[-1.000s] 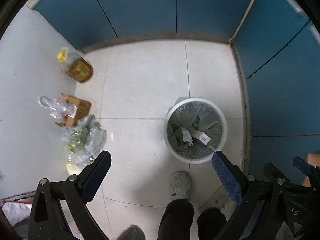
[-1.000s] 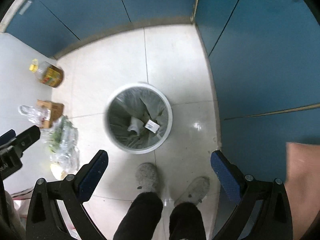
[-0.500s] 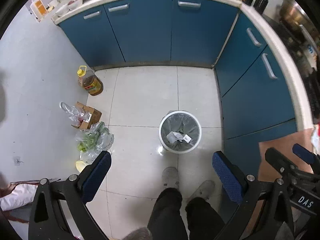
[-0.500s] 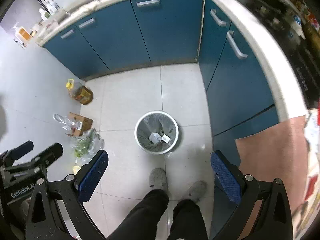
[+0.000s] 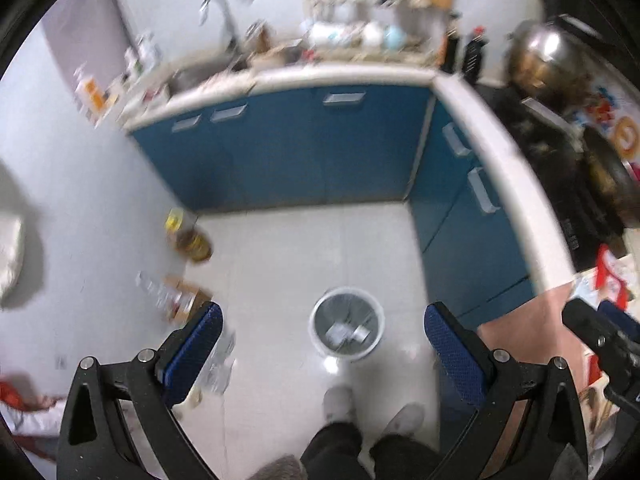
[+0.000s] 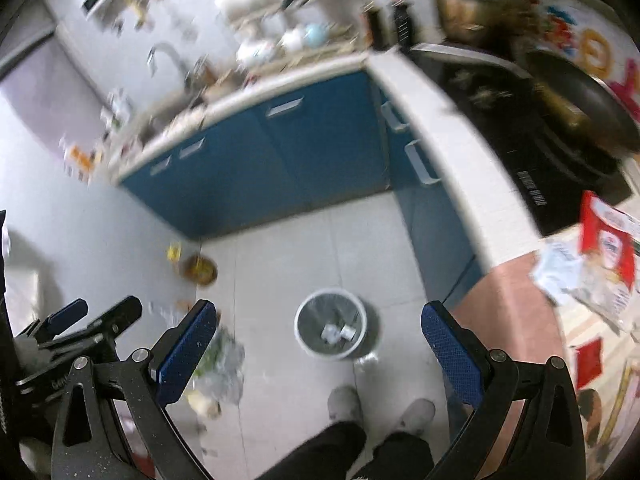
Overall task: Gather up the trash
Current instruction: 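Move both tools back toward the counter, then grasp the silver sachet with the left tool while the right tool grasps the red medicine box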
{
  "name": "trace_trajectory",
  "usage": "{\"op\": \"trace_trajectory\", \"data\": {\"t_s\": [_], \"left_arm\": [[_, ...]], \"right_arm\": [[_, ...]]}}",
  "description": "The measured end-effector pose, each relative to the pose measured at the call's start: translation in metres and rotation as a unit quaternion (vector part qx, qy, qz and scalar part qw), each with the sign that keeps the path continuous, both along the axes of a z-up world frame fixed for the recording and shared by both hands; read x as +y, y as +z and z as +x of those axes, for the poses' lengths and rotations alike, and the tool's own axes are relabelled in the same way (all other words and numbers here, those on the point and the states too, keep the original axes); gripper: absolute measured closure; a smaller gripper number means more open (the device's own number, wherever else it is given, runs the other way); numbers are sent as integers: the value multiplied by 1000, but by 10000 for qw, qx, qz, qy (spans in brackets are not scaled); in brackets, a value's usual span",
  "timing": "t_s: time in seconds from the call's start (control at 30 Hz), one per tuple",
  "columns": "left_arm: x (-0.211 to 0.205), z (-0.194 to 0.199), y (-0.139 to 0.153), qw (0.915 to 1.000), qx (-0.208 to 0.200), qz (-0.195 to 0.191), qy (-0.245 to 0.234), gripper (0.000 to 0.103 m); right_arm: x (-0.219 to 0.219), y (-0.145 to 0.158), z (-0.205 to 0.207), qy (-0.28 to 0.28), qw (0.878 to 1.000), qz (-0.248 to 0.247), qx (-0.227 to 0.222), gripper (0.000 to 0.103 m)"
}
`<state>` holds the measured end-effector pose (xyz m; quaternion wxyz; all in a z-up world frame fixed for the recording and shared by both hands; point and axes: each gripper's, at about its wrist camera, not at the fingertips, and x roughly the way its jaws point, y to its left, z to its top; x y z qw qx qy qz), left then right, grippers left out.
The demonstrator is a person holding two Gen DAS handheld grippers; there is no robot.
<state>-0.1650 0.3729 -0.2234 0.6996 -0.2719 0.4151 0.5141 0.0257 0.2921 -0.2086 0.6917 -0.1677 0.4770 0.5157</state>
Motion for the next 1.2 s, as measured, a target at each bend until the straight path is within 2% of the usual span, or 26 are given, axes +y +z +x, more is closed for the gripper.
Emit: {"op": "trace_trajectory", "data": {"t_s": [0.13,0.27,0.37,0.43,0.57,0.67,0.73,0.8,0.9,0.93,0.97,1.0,1.03,1.1,1.13,1.17,1.2], "left_arm": [[-8,66,16,9975,-144,214,-658,0],[-31,155,16,9898,-45,171,-1412,0],[-55,231,0,9772,-31,-212,-2114,0],[-69,279,-20,9666,90,-550,-2501,0],[-99,349,-71,9464,591,-939,-3033,0],[-113,380,-104,9358,989,-1036,-3221,0],[-120,388,-121,9320,1213,-1061,-3245,0],[-121,392,-134,9308,1301,-1120,-3226,1],[-122,397,-147,9283,1289,-1244,-3260,1],[-122,399,-150,9277,1265,-1274,-3274,1],[-122,402,-153,9270,1240,-1317,-3287,1],[-121,402,-154,9258,1200,-1365,-3314,1],[-122,403,-156,9249,1159,-1408,-3337,3],[-121,409,-160,9220,1109,-1497,-3395,14],[-122,411,-162,9207,1108,-1537,-3411,25],[-122,413,-165,9189,1117,-1594,-3431,45],[-121,414,-168,9161,1097,-1690,-3465,61]], "right_arm": [[-45,15,58,-707,9974,78,-133,0],[-113,7,130,-1675,9853,-265,-204,0],[-171,-13,185,-2365,9675,-842,-297,0],[-207,-33,218,-2718,9538,-1255,-237,0],[-278,-82,268,-3272,9225,-2046,0,0],[-318,-117,294,-3509,9062,-2350,220,0],[-330,-135,302,-3576,9006,-2442,379,0],[-338,-153,306,-3604,8946,-2595,506,0],[-336,-172,309,-3561,8929,-2678,643,0],[-337,-174,308,-3572,8939,-2624,672,4],[-336,-176,307,-3562,8956,-2579,669,17],[-335,-177,306,-3559,8961,-2569,656,25],[-333,-178,305,-3548,8967,-2565,652,34],[-331,-179,302,-3525,8990,-2523,625,38],[-329,-178,302,-3506,9011,-2481,599,38],[-328,-177,300,-3472,9036,-2427,633,38],[-327,-176,300,-3460,9046,-2408,641,38]]}}
